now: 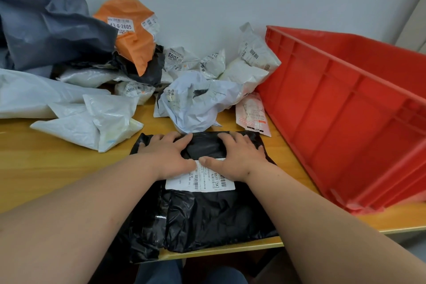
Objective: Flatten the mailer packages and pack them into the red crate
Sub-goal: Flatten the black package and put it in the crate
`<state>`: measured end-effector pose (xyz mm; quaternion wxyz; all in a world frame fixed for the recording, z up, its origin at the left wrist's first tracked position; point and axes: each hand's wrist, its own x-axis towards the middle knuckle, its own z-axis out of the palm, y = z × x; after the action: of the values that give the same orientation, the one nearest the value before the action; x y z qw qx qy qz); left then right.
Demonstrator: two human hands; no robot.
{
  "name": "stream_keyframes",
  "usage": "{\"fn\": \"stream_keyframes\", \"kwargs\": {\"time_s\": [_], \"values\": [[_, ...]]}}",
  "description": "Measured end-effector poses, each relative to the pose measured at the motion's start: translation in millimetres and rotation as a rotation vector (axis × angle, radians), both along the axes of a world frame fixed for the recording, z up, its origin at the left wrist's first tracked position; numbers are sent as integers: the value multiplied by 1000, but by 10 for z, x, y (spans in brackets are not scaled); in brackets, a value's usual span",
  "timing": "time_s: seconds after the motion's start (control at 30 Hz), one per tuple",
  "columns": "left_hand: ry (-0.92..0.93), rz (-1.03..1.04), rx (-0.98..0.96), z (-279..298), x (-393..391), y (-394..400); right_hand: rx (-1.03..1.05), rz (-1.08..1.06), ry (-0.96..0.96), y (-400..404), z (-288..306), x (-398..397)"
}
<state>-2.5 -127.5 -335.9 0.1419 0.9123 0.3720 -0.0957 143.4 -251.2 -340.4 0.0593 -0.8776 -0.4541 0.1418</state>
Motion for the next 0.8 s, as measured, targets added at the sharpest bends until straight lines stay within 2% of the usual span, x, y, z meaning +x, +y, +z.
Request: {"fn": "stream_keyframes", "kwargs": {"time_s": [0.1, 0.3, 0.4, 0.53, 0.63, 0.7, 0.8], "values": [[-71, 65, 23, -33, -170, 24, 72, -99, 59, -99, 9, 53], [-18, 124, -14, -65, -284, -29, -96, -102, -28, -194, 15, 35], [-30, 114, 69, -8, -307, -32, -46, -74, -115, -274, 49, -18], [-76, 127, 188, 69, -358, -180, -26, -36, -139, -393, 120, -142], [-70, 112, 269, 96, -369, -340, 18, -30, -259, -492, 189, -261], [-36, 105, 255, 91, -392, -411, 25, -36, -276, -547, 205, -327], [32, 106, 117, -9, -453, -489, -88, -28, -172, -611, 130, -395]]}}
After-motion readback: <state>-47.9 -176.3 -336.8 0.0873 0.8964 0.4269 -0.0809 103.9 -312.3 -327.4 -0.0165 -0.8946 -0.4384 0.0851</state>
